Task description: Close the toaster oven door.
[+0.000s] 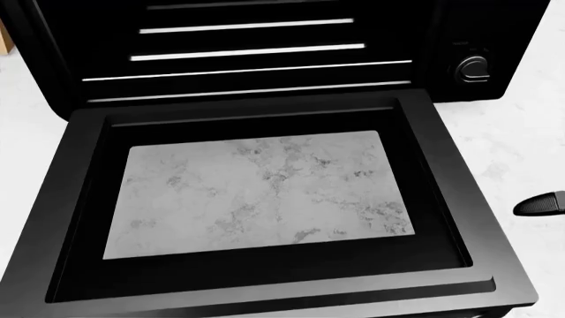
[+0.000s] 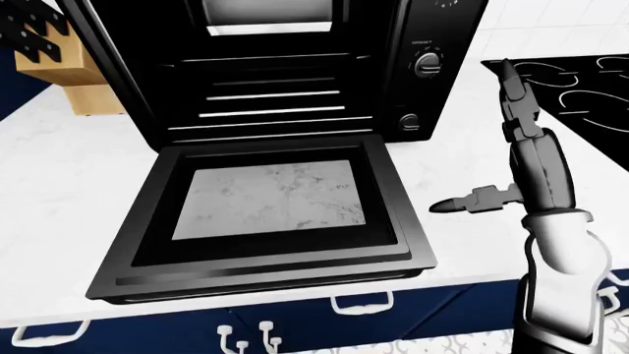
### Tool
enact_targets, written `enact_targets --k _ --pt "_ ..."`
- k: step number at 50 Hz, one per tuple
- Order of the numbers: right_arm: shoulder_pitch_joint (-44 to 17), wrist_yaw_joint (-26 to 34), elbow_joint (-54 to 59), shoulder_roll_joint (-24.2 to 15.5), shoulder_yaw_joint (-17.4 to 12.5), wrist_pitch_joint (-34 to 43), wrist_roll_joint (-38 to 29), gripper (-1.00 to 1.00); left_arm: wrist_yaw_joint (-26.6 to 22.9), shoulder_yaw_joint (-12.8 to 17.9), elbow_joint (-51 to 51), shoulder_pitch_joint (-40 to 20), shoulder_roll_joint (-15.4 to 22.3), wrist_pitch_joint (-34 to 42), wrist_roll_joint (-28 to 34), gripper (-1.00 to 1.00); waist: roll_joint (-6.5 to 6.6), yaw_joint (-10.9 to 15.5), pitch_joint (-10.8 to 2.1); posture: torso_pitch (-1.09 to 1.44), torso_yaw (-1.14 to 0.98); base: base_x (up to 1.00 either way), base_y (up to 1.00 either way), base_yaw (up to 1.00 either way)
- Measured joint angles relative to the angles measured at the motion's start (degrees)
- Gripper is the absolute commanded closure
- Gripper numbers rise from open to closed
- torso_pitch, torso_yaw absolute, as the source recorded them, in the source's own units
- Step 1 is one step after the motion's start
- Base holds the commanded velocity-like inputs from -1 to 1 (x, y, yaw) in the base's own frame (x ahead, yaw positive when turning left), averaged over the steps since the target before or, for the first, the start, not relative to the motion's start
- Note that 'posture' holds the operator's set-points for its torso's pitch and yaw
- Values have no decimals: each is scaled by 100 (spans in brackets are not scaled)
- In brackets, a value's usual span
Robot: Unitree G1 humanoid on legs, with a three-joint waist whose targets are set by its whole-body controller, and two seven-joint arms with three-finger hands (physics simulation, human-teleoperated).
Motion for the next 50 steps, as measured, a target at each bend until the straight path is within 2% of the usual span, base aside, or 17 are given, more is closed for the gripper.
enact_targets --k 33,50 --pt "245 312 -62 295 105 -192 -166 -100 8 6 3 -10 24 9 -10 -100 13 -4 -9 0 0 0 0 0" --pt "498 265 -275 720 210 -265 -189 -100 18 54 -16 11 50 17 -32 -100 1 -26 -51 0 0 0 0 0"
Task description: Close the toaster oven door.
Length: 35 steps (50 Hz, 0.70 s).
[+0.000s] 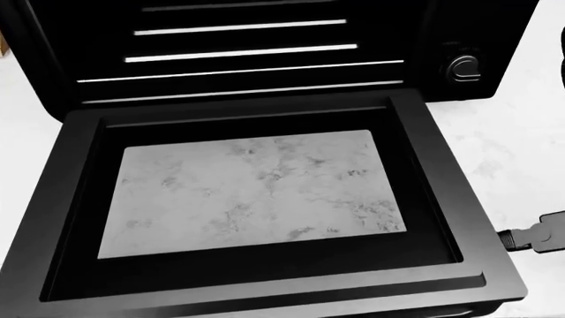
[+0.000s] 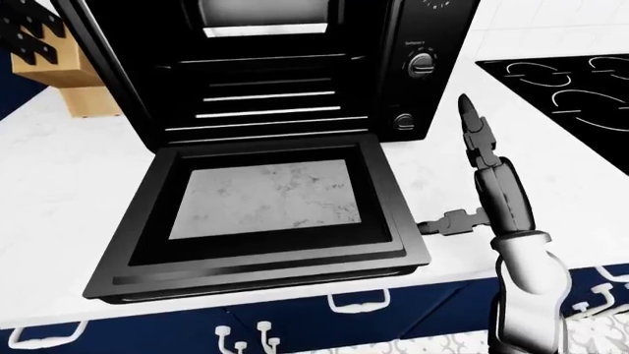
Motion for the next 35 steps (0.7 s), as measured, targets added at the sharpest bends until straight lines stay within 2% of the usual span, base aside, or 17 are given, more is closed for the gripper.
enact_targets --k 22,35 --pt "124 -235 -517 419 349 525 203 -100 13 13 27 -4 21 -6 -21 -100 39 11 21 0 0 0 0 0" --pt "52 -330 -1060 420 271 1252 540 -100 19 31 29 10 36 10 -32 -100 65 19 50 0 0 0 0 0"
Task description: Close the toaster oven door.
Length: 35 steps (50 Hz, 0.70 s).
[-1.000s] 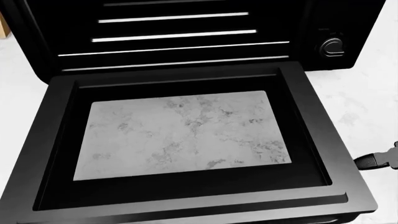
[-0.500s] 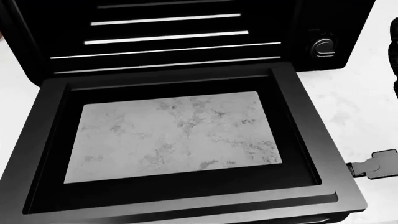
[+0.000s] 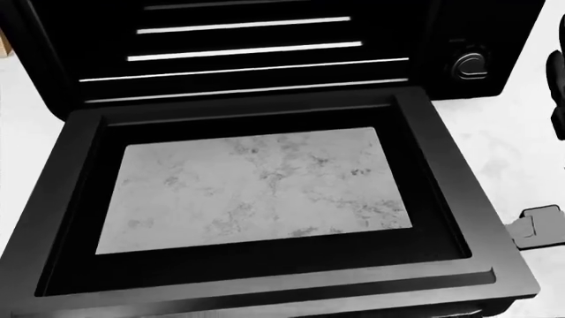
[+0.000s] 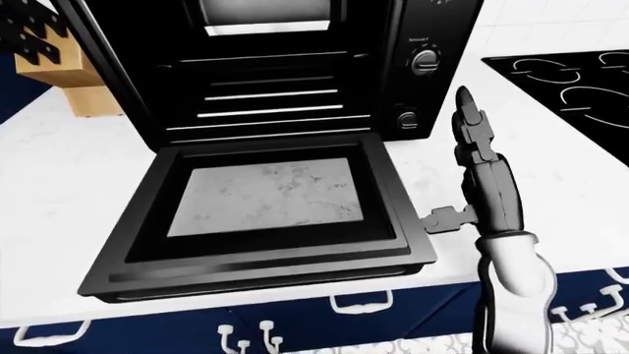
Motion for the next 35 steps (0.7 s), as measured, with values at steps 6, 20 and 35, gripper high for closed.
enact_targets --k 6,20,35 --pt "-63 -53 -120 -59 -31 179 75 -100 -6 6 3 0 2 -11 -2 -100 17 -4 7 0 0 0 0 0" --pt "-667 -969 -449 -412 -276 994 862 -100 -14 5 -8 14 -11 -19 -3 -100 11 30 9 0 0 0 0 0" --pt "-1588 -1942 -198 -816 77 1557 1144 -100 -21 -15 -9 24 -48 -28 6 -100 21 13 44 0 0 0 0 0"
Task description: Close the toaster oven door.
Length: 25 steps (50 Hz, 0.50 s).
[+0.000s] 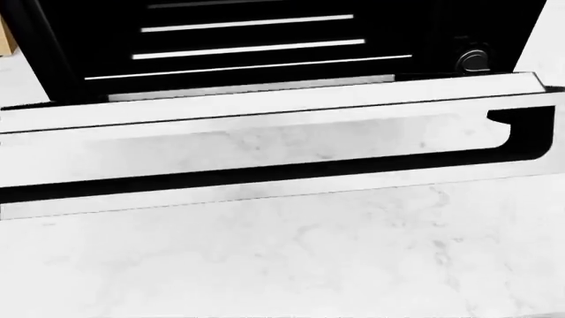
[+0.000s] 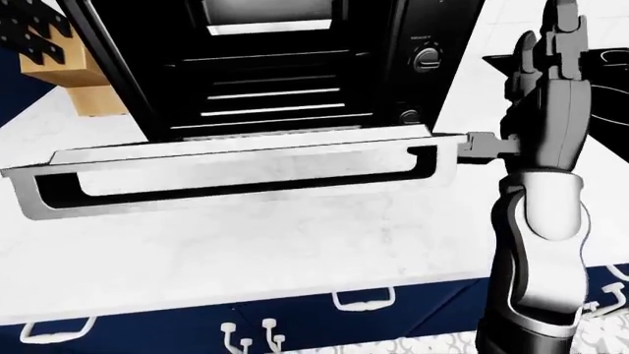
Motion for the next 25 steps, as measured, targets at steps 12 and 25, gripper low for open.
enact_targets --k 12,25 --pt "-732 -746 638 7 383 -270 -166 -100 4 16 -17 24 -26 4 3 -100 -10 2 -12 0 0 0 0 0" --pt "-1489 -1206 1660 -19 699 -648 -306 -100 -6 -1 -14 21 -40 -9 9 -100 -10 11 -8 0 0 0 0 0"
